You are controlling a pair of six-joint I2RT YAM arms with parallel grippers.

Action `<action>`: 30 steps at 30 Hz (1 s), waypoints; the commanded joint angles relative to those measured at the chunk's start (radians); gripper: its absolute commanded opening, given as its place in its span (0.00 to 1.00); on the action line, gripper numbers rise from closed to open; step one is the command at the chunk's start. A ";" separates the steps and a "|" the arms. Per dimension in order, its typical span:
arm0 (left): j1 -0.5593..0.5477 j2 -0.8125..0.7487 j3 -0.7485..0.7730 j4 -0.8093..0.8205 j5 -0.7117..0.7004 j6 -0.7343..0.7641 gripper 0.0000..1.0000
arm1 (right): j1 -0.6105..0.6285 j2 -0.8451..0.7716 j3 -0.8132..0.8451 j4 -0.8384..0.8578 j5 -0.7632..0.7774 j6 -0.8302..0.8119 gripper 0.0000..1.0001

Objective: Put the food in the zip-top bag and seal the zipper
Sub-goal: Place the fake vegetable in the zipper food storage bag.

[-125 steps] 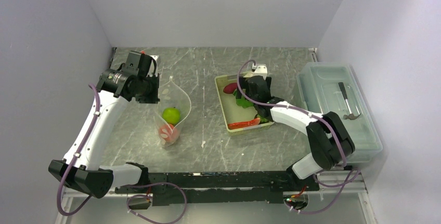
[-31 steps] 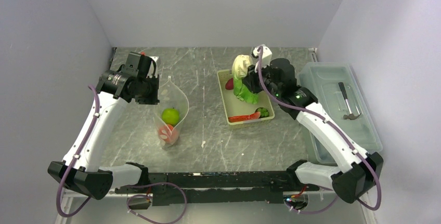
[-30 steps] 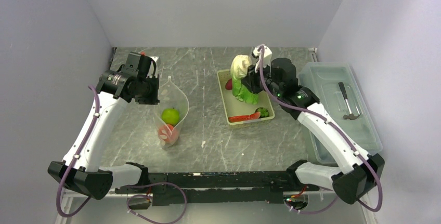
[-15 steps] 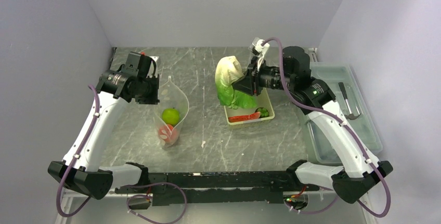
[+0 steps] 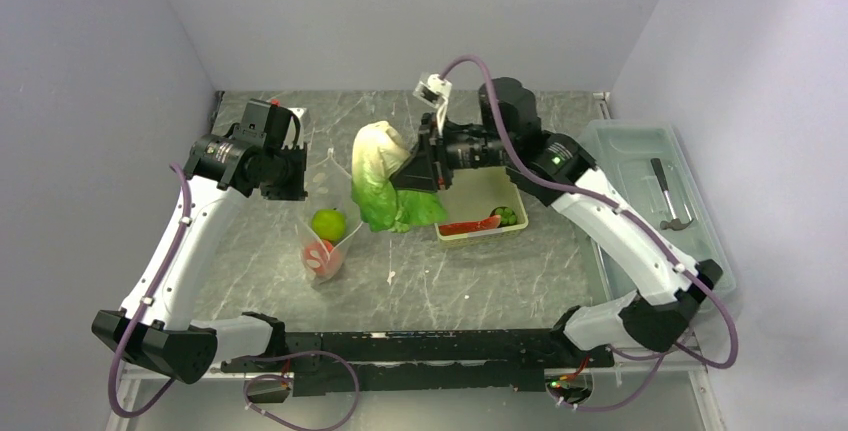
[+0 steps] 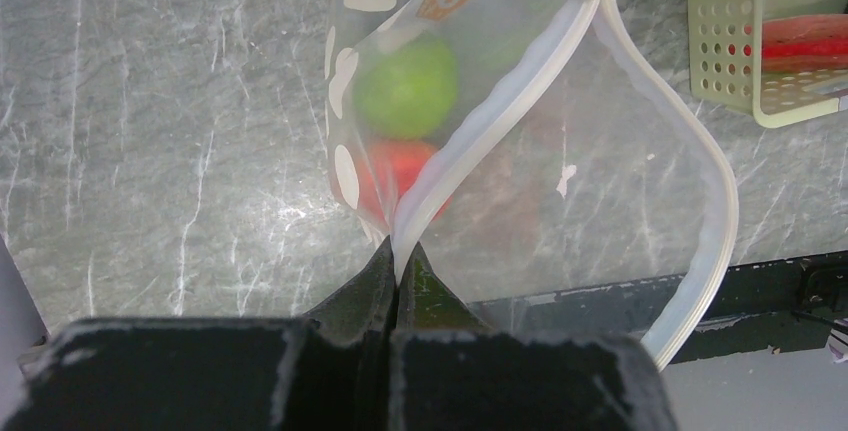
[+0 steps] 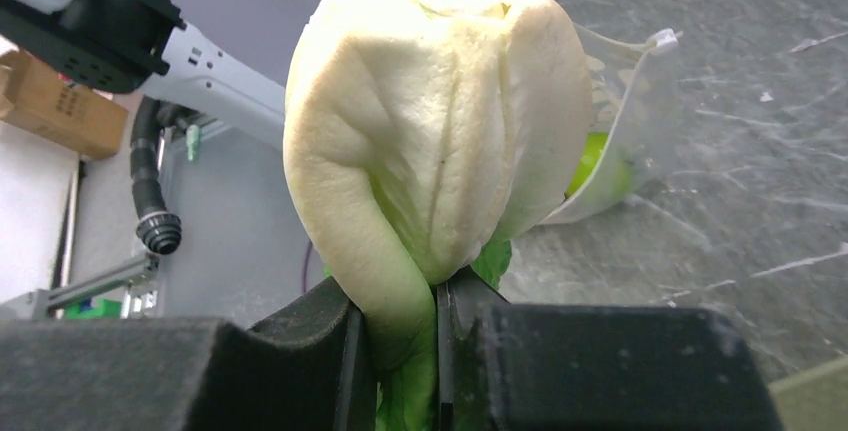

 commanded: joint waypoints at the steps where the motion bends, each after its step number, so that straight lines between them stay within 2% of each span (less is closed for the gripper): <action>1: 0.004 -0.004 0.045 0.018 0.013 0.014 0.00 | 0.026 0.063 0.109 0.058 0.028 0.112 0.00; 6: 0.004 -0.008 0.043 0.021 0.015 0.010 0.00 | 0.037 0.120 0.139 0.079 0.015 0.204 0.00; 18: 0.004 -0.016 0.048 0.018 0.047 0.005 0.00 | 0.055 0.189 0.110 0.209 0.092 0.398 0.00; 30: 0.004 -0.024 0.050 0.012 0.066 -0.004 0.00 | 0.085 0.266 0.069 0.298 0.180 0.483 0.00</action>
